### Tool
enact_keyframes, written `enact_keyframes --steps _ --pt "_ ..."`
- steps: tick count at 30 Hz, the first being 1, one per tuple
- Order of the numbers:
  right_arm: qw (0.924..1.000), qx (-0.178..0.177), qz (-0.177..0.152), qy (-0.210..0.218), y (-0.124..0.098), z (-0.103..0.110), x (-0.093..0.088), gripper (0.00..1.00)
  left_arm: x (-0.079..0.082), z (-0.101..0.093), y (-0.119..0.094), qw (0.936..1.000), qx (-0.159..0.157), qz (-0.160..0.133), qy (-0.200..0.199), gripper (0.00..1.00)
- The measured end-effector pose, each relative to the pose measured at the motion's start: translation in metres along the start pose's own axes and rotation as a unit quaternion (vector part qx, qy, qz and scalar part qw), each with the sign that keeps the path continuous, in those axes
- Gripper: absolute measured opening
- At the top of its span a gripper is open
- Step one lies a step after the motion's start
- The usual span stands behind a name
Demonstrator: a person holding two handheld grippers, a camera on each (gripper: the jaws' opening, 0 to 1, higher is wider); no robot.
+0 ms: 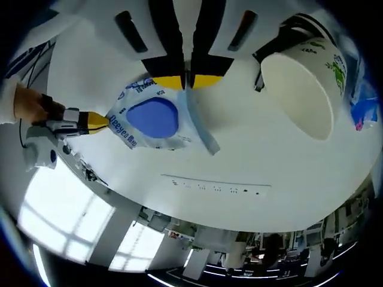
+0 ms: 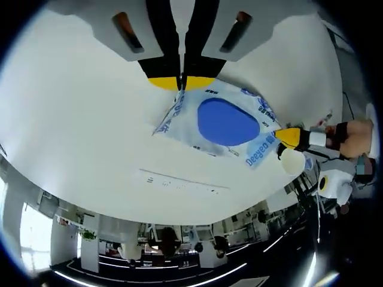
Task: Arrange the tabletop items into an orderly group along one side of the table until the central work area is clear of visible clutter.
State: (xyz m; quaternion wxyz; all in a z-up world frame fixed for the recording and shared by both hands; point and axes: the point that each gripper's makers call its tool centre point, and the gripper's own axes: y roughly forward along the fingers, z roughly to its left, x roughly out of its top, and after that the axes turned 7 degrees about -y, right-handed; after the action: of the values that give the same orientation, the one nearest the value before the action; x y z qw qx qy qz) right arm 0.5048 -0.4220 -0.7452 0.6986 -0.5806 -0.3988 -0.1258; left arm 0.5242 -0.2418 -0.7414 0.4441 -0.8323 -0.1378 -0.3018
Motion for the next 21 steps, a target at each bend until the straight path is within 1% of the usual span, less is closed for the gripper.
enact_keyframes --steps 1,3,6,12,14,15,16,17,18,19,21 --pt "1.0 0.001 0.006 0.005 0.001 0.0 -0.005 0.0 -0.002 0.001 0.001 1.0 0.003 0.004 0.003 0.0" --pt "0.9998 0.003 0.005 0.018 0.001 0.0 -0.007 0.0 -0.004 0.0 0.001 0.9999 0.007 0.008 0.01 0.0" --pt "0.9999 0.005 0.01 0.01 0.002 0.001 -0.01 0.0 -0.01 0.002 0.003 0.9993 0.018 0.018 0.027 0.0" --pt "0.9997 0.013 0.017 0.011 0.004 -0.002 -0.013 0.0 -0.017 0.007 0.006 0.9988 0.028 0.028 0.03 0.0" --pt "0.9997 0.015 0.018 0.006 0.004 -0.002 -0.014 0.0 -0.018 0.007 0.007 0.9982 0.031 0.031 0.042 0.0" --pt "0.9996 0.016 0.017 0.013 0.004 -0.002 -0.015 0.0 -0.018 0.007 0.007 0.9981 0.031 0.031 0.044 0.01" --pt "0.9992 0.018 0.015 0.031 0.004 -0.003 -0.016 0.0 -0.018 0.008 0.008 0.9979 0.032 0.032 0.047 0.01" --pt "0.9977 0.019 0.013 0.063 0.005 -0.003 -0.017 0.0 -0.019 0.009 0.008 0.9977 0.033 0.033 0.049 0.01" --pt "0.9975 0.021 0.012 0.067 0.005 -0.003 -0.018 0.0 -0.018 0.009 0.008 0.9977 0.033 0.032 0.048 0.02" --pt "0.9981 0.022 0.012 0.057 0.006 -0.005 -0.019 0.0 -0.018 0.009 0.008 0.998 0.033 0.03 0.045 0.01" --pt "0.9989 0.024 0.012 0.04 0.006 -0.003 -0.02 0.0 -0.018 0.009 0.009 0.9981 0.031 0.027 0.046 0.01"
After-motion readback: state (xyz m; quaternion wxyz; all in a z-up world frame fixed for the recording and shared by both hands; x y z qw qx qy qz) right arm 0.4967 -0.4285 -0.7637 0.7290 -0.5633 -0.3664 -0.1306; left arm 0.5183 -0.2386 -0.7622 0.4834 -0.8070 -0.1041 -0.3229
